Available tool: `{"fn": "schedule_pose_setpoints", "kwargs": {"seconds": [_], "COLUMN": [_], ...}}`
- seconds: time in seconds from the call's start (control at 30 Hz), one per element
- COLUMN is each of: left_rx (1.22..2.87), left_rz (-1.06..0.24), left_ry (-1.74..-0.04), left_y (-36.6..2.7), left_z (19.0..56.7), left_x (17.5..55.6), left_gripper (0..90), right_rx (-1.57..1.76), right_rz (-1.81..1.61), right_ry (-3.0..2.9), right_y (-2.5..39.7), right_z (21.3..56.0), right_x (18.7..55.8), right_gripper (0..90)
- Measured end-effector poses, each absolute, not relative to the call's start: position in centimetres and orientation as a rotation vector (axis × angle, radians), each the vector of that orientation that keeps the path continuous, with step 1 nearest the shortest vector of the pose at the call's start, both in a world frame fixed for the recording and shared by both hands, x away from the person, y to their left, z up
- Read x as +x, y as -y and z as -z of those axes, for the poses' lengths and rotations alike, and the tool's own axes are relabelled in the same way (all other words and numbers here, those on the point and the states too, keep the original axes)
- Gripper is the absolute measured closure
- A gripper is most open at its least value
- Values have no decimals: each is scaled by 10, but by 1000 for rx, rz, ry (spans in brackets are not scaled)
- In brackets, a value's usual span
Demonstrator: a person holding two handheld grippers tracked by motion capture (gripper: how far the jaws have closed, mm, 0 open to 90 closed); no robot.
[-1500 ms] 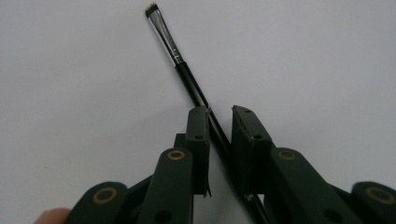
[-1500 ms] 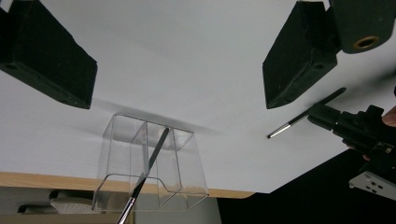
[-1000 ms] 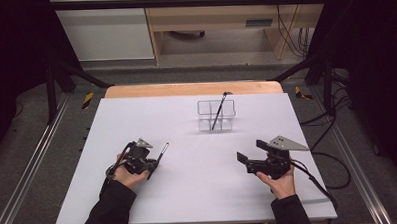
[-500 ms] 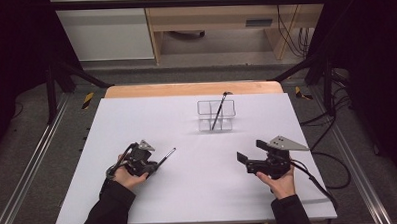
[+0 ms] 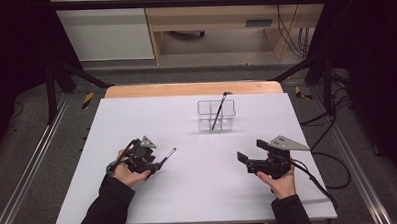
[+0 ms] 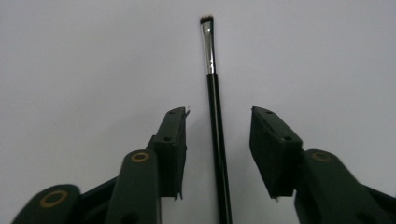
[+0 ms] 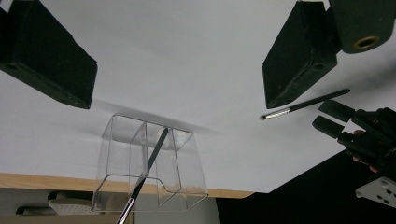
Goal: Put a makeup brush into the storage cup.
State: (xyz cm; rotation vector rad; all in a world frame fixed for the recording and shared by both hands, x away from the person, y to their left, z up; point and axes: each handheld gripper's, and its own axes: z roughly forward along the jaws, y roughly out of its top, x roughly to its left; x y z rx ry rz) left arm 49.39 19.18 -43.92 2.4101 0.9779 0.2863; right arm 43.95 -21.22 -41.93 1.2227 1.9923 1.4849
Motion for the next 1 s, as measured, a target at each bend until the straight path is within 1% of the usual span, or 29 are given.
{"fn": "schedule_pose_setpoints", "kwargs": {"seconds": [0.2, 0.4, 0.77, 1.0], "left_rx": [2461, 2504, 2570, 2597], "left_rz": [-283, -271, -223, -175], "left_ry": [-964, -950, -965, -991], "left_y": [-182, -173, -165, -167], "left_z": [434, 434, 439, 445], "left_x": [500, 507, 521, 527], "left_gripper": [446, 427, 470, 555], "right_rx": [1223, 1224, 1224, 1222], "right_rz": [-1485, -1488, -1489, -1487], "right_ry": [-1993, -1997, -2000, -2005], "right_y": [213, 213, 213, 213], "right_z": [419, 419, 419, 419], "right_x": [439, 440, 440, 440], "right_gripper": [105, 105, 105, 106]}}
